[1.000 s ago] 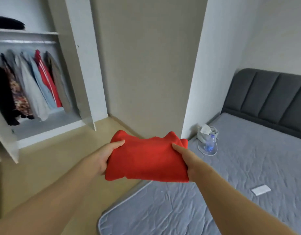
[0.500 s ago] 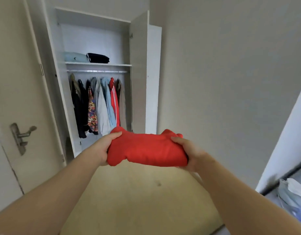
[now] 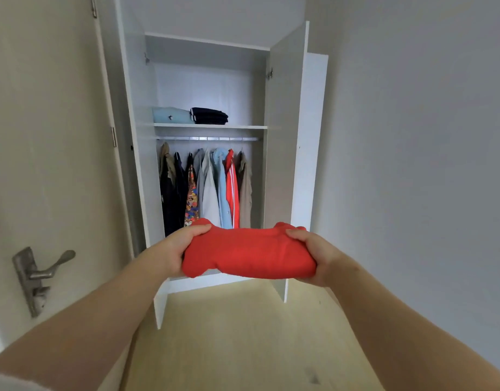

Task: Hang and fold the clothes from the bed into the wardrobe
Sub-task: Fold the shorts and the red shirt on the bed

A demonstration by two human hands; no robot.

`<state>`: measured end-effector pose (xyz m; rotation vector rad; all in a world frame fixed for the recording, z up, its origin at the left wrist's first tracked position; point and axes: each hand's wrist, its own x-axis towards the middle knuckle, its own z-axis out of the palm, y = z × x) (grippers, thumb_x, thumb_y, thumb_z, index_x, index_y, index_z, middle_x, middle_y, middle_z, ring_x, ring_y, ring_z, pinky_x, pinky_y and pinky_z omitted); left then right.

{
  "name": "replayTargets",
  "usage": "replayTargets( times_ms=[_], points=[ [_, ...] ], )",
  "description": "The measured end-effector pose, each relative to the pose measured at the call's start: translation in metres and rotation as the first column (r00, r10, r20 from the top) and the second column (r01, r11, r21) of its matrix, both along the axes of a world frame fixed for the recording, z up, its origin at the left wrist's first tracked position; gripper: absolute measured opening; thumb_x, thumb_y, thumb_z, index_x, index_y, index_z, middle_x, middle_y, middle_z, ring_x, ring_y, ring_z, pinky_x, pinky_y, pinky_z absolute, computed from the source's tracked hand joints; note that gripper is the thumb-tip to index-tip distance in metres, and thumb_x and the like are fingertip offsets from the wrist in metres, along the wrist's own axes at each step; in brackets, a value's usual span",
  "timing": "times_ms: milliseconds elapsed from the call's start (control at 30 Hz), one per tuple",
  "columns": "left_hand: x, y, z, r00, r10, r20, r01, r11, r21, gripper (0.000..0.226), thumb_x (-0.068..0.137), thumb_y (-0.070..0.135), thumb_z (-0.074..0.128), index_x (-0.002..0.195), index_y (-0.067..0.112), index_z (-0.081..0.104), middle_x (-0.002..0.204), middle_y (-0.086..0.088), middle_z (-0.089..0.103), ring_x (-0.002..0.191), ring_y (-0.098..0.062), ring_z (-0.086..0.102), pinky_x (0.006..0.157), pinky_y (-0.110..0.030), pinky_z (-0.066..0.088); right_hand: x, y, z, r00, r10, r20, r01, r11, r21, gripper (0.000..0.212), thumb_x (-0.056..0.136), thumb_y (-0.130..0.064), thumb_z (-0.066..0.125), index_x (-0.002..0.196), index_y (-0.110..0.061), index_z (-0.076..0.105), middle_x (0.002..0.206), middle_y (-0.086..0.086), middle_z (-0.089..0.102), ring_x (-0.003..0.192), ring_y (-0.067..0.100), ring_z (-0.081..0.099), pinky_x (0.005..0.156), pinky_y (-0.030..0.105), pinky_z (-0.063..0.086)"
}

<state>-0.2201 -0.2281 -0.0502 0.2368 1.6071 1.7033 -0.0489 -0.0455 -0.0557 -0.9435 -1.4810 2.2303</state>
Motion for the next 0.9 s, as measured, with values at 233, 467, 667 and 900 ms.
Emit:
replayTargets(
  times_ms=[233, 467, 667, 900],
  points=[
    [-0.112, 0.072, 0.015, 0.999, 0.049, 0.010, -0.049, 0.998, 0.033, 0.020, 0.086, 0.028, 0.063, 0.088, 0.008, 0.061, 0.056, -0.010, 0.068, 0.042, -0.022, 0.063, 0.037, -0.026, 0.050, -0.127, 0.078, 0.023, 0.999, 0.034, 0.020, -0.035, 0.998, 0.055, 0.029, 0.080, -0.026, 0.070, 0.104, -0.014, 0.058, 0.087, 0.011, 0.068, 0.071, 0.025, 0.065, 0.048, 0.030, 0.052],
    [-0.252, 0.133, 0.020, 0.998, 0.051, -0.024, -0.050, 0.998, 0.032, 0.026, 0.083, 0.031, 0.066, 0.096, 0.009, 0.062, 0.071, -0.010, 0.068, 0.056, -0.023, 0.063, 0.053, -0.027, 0.051, -0.262, 0.133, 0.030, 0.998, 0.064, -0.016, -0.062, 0.994, 0.089, 0.026, 0.085, -0.021, 0.063, 0.109, -0.015, 0.055, 0.084, 0.011, 0.065, 0.070, 0.025, 0.062, 0.046, 0.030, 0.051],
    [-0.396, 0.190, 0.057, 0.992, 0.103, -0.066, -0.096, 0.990, 0.104, 0.023, 0.082, 0.028, 0.065, 0.093, 0.008, 0.062, 0.068, -0.010, 0.066, 0.053, -0.023, 0.062, 0.049, -0.025, 0.051, -0.399, 0.187, 0.059, 0.982, 0.093, -0.167, -0.092, 0.996, 0.009, 0.025, 0.086, -0.021, 0.057, 0.110, -0.024, 0.063, 0.076, 0.006, 0.069, 0.059, 0.023, 0.064, 0.044, 0.028, 0.053],
    [-0.509, 0.287, 0.083, 0.999, 0.051, 0.009, -0.051, 0.922, 0.385, 0.022, 0.085, 0.032, 0.055, 0.081, 0.013, 0.063, 0.058, -0.008, 0.067, 0.047, -0.023, 0.065, 0.050, -0.039, 0.056, -0.515, 0.272, 0.077, 0.824, -0.018, -0.567, -0.165, 0.949, -0.270, 0.027, 0.082, -0.036, 0.053, 0.091, -0.014, 0.066, 0.081, 0.007, 0.073, 0.064, 0.024, 0.070, 0.065, 0.029, 0.055]
  ],
)
